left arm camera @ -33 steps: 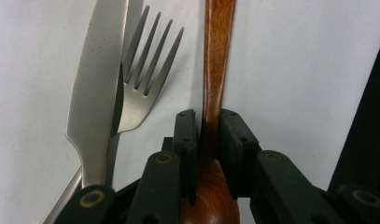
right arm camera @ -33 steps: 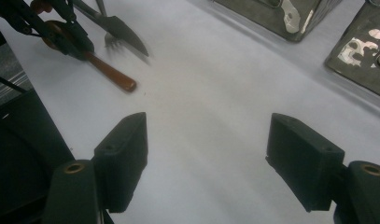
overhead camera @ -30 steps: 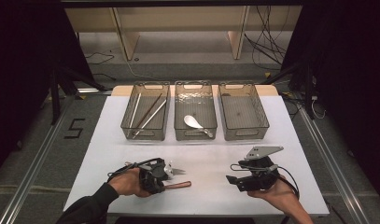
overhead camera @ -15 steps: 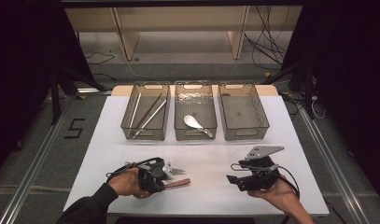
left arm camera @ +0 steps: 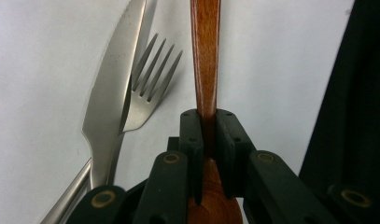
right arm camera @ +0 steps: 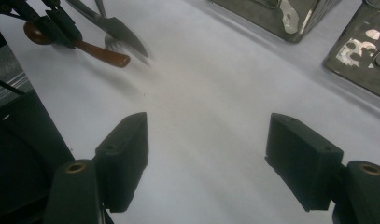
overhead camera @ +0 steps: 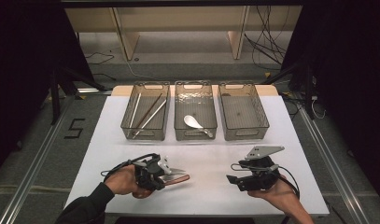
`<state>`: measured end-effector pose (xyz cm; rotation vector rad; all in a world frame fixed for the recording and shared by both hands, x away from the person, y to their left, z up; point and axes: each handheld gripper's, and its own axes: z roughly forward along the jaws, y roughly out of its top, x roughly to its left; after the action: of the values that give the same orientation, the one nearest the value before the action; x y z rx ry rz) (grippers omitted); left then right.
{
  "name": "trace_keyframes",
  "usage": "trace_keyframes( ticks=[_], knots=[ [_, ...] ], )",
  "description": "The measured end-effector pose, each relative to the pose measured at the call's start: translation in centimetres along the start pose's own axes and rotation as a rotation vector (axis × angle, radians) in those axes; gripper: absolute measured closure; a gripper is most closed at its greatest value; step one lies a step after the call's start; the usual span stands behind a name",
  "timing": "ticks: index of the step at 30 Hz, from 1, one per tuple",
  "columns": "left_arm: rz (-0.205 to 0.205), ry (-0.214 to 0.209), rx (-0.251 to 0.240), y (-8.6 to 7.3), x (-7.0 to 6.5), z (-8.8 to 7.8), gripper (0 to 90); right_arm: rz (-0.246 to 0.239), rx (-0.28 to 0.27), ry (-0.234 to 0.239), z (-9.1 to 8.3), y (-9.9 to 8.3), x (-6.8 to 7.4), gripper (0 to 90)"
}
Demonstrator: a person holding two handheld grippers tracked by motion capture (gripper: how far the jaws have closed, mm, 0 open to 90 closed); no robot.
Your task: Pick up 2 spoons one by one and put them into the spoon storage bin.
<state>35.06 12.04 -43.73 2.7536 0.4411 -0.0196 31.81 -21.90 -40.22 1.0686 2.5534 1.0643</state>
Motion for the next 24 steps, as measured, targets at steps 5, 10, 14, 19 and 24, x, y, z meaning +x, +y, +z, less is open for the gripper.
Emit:
trace_keyframes(
  ticks=[5, 10, 14, 19, 24],
  knots=[
    [-0.037, -0.009, -0.046, 0.0, 0.2, -0.8, 81.4, -0.002, 0.0, 0.0, 0.0, 0.0, 0.0, 30.5],
    [-0.069, -0.017, -0.101, 0.2, 0.6, -1.8, 81.4, 0.0, -0.006, -0.004, 0.0, 0.0, -0.1, 30.5],
    [-0.098, -0.004, -0.148, 0.3, 1.1, -2.5, 81.4, 0.001, -0.01, -0.008, -0.1, 0.0, -0.1, 30.5],
    [-0.146, 0.019, -0.214, 0.5, 1.9, -3.6, 81.4, 0.002, -0.018, -0.011, -0.1, 0.0, -0.1, 30.4],
    [-0.195, 0.04, -0.273, 0.7, 3.1, -4.5, 81.4, 0.006, -0.034, -0.02, -0.2, 0.0, -0.2, 30.1]
  ],
)
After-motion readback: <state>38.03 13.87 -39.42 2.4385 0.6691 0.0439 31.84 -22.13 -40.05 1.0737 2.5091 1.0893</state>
